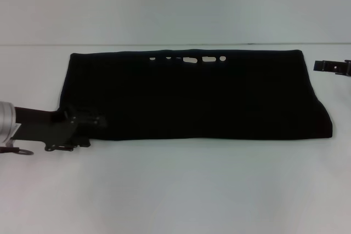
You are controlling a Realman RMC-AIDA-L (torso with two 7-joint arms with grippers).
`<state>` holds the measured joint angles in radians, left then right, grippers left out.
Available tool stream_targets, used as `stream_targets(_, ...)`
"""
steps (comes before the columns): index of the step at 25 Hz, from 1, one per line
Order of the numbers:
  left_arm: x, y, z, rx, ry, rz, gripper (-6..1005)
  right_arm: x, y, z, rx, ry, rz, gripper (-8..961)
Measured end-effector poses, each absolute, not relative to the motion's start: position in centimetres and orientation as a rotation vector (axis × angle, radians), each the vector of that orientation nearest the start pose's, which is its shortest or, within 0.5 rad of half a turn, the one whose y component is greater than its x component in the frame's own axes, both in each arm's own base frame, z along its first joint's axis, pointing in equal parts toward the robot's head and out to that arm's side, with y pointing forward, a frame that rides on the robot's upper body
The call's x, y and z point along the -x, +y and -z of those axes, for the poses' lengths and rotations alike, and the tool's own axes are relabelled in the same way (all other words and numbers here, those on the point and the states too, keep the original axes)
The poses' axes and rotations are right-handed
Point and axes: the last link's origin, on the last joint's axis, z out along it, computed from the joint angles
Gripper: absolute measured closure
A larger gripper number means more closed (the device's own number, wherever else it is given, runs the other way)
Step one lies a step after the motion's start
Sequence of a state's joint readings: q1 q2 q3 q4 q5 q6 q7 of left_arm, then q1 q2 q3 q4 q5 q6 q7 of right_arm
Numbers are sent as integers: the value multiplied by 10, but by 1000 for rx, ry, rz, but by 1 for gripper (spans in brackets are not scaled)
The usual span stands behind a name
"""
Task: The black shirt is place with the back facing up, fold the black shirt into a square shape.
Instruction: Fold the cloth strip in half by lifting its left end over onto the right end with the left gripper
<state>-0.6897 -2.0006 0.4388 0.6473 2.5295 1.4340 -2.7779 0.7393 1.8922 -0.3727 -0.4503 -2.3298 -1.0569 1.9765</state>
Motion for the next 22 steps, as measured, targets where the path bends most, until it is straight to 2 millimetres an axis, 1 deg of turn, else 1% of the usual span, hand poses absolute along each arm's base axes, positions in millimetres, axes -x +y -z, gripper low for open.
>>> stream_targets(1, 306, 368, -36, -1977, 2690, -531, 287, -317, 425, -76, 2030, 1356, -475, 135)
stream_targets(7, 313, 369, -41, -1897, 2766, -601, 288, -317, 426, -80, 2025, 1348, -478, 135)
stream_targets(11, 316, 369, -41, -1866, 2800, -610, 288, -315, 427, -82, 2029, 1341, -480, 135)
stream_targets(17, 321, 365, -38, -1771, 2851, -612, 287, -312, 430, -82, 2035, 1330, -480, 135)
stream_targets(22, 324, 363, -35, -1757, 2871, -579, 293, -311, 431, -83, 2036, 1325, -481, 135)
